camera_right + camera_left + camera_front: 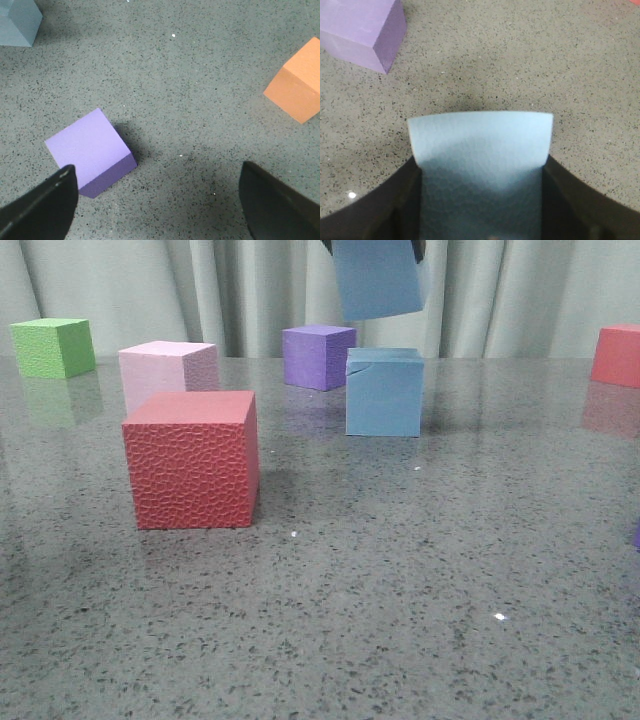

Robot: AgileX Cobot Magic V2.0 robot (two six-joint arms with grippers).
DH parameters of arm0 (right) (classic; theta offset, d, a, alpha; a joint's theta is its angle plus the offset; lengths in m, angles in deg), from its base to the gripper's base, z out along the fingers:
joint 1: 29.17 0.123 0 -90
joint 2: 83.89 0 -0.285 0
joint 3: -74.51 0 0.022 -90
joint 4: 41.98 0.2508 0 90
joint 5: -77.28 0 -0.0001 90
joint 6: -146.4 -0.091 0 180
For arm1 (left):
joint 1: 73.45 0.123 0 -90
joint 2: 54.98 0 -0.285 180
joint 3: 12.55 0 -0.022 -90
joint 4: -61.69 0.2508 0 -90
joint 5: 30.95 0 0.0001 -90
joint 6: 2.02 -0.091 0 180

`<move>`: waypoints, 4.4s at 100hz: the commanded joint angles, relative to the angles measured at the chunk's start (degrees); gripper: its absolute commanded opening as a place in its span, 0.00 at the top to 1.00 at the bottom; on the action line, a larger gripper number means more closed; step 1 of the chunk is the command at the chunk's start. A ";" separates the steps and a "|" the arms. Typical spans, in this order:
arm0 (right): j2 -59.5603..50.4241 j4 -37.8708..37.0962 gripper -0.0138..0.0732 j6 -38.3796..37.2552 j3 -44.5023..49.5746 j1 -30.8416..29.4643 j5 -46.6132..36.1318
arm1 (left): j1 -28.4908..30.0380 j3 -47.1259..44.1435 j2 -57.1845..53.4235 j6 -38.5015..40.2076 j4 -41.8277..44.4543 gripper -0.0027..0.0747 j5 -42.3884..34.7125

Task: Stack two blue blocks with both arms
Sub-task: 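Carry the held cube above the placed light blue cube, then lower the held cube onto the top of the placed cube, then open the left gripper and raise it away from the stack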

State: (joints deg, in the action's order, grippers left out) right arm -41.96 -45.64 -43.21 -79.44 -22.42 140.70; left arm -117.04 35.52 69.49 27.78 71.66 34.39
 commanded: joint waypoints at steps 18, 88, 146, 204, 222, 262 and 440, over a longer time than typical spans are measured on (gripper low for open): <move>0.11 -0.24 0.10 0.50 -1.33 -0.45 -3.51 | -0.45 1.90 -3.25 3.03 1.38 0.88 -2.64; 0.11 -0.24 0.10 0.50 -1.33 -0.45 -4.05 | -0.58 1.90 -1.54 3.39 0.40 0.88 -2.64; 0.11 -0.24 0.10 0.50 -1.33 -0.45 -4.05 | -0.67 1.90 -1.48 3.22 0.11 0.88 -2.78; 0.11 -0.24 0.10 0.50 -1.33 -0.45 -4.05 | -0.67 1.90 -1.35 3.22 0.92 0.88 -2.57; 0.11 -0.24 0.10 0.50 -1.33 -0.45 -4.05 | -0.67 1.90 -1.26 3.22 0.92 0.88 -2.36; 0.11 -0.24 0.10 0.50 -1.33 -0.45 -4.05 | -0.67 1.90 -1.26 3.22 0.92 0.88 -1.73; 0.11 -0.24 0.10 0.50 -1.33 -0.45 -3.32 | -1.02 1.92 0.61 1.43 -0.34 0.45 -1.79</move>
State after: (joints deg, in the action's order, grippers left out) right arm -41.96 -45.38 -43.21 -79.44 -22.42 140.50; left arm -117.55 35.73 73.02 29.57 71.38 35.35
